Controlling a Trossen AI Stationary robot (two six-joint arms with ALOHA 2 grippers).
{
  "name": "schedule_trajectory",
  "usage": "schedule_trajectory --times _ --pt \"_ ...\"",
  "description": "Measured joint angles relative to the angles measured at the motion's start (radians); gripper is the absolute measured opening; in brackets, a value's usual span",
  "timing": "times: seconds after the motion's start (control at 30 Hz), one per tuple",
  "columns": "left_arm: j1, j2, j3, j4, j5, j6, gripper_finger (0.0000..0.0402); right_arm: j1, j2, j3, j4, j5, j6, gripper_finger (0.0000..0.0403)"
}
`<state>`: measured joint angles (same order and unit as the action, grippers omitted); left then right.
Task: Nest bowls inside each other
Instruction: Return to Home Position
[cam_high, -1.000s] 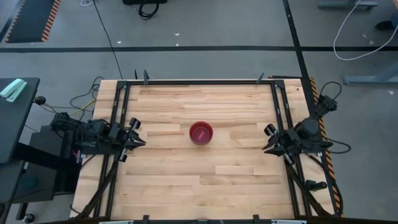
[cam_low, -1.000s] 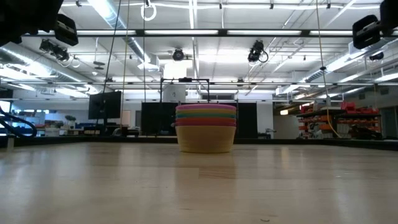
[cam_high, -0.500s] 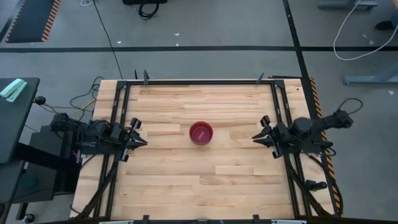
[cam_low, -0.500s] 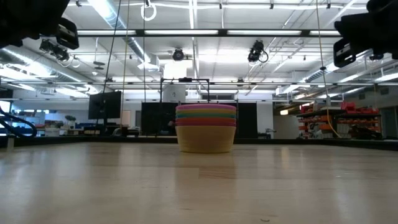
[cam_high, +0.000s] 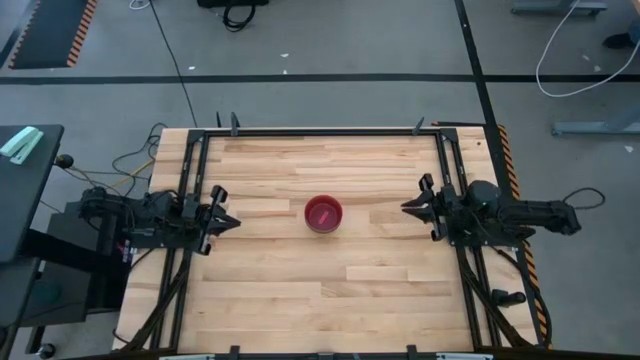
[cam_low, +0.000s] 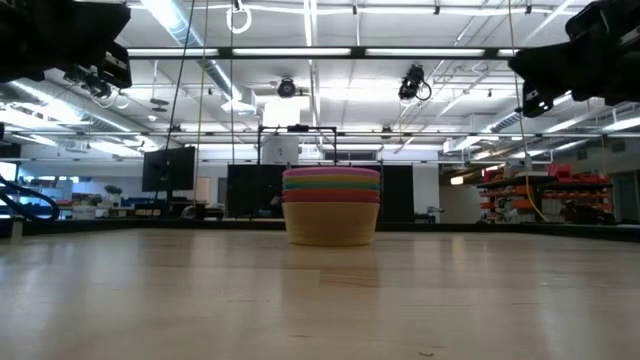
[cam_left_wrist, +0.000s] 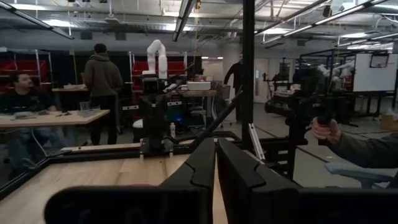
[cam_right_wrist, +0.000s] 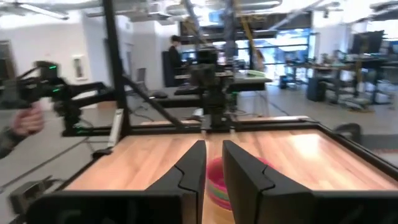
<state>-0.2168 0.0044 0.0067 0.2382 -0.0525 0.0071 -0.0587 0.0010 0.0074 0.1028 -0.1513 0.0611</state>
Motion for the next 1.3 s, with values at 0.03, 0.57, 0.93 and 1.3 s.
schedule_trajectory --times 0.03,0.57,0.93,1.3 --pt "0.003 0.000 0.000 0.000 0.000 0.000 0.0023 -0.019 0.000 0.000 0.000 0.000 0.009 0.0062" --pt "0.041 0.000 0.000 -0.077 -0.029 -0.027 0.0032 -0.158 0.002 0.000 -0.054 -0.001 -0.059 0.0062" --pt "0.072 0.000 0.000 -0.105 -0.041 -0.040 0.0025 -0.195 0.002 0.000 -0.068 0.072 -0.065 0.0062" --pt "0.097 0.000 0.000 -0.167 -0.042 -0.037 0.0035 -0.195 0.003 0.000 -0.068 0.073 -0.065 0.0062"
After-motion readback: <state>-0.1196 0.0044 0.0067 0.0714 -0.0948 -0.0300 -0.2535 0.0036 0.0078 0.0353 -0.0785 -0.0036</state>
